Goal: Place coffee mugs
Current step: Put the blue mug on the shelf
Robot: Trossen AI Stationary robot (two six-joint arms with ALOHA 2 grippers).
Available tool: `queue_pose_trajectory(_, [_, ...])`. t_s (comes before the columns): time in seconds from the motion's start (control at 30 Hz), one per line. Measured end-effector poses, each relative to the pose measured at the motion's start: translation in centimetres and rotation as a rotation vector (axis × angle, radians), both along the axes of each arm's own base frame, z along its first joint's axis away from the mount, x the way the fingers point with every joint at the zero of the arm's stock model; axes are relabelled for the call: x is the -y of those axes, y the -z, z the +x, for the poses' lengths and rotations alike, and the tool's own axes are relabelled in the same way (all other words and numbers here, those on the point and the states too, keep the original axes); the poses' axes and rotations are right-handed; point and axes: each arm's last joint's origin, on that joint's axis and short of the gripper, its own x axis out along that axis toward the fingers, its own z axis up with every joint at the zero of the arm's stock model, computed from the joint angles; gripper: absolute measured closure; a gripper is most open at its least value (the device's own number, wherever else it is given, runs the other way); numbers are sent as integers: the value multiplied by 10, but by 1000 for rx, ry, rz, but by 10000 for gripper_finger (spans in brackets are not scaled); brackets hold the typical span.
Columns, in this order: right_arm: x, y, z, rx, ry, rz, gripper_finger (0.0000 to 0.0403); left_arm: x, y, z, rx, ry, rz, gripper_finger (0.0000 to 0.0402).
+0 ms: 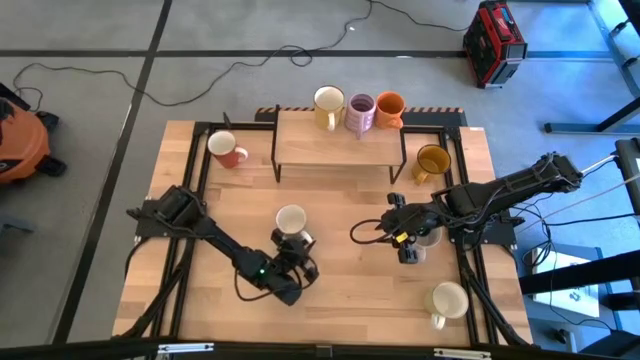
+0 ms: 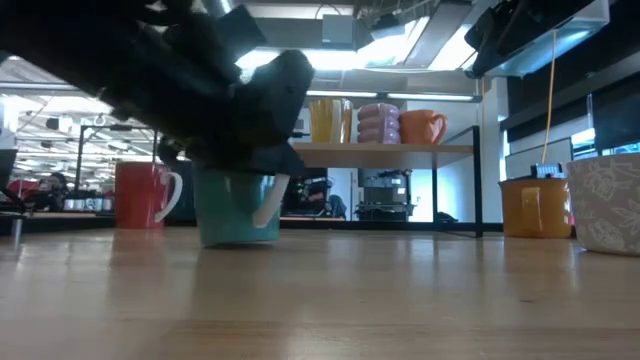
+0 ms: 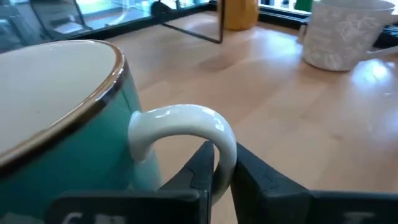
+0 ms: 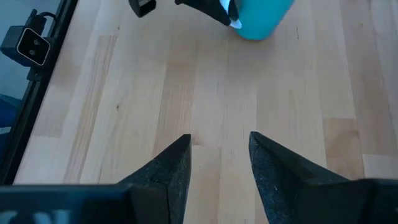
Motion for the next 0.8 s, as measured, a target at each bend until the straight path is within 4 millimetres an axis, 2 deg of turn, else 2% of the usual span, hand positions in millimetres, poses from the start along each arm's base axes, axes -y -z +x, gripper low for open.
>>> queue_pose_trajectory(0.13, [0,0,0,0,0,0,251,3,-13,2,-14,65,-28,376])
queue_pose_trajectory(0.33, [0,0,0,2,-6,-5,251,6,-52,0,-37,252,-125,383])
queue_pose_trajectory(0.47, [0,0,0,8,-18,-14,251,3,-88,-8,-21,375,-136,383])
queue_pose_trajectory(0.63, [1,-1,1,19,-17,-52,251,-18,-138,-24,4,434,-84,383])
queue_pose_trajectory(0.8, [19,-5,7,64,59,-48,251,-56,-186,-44,14,460,19,383])
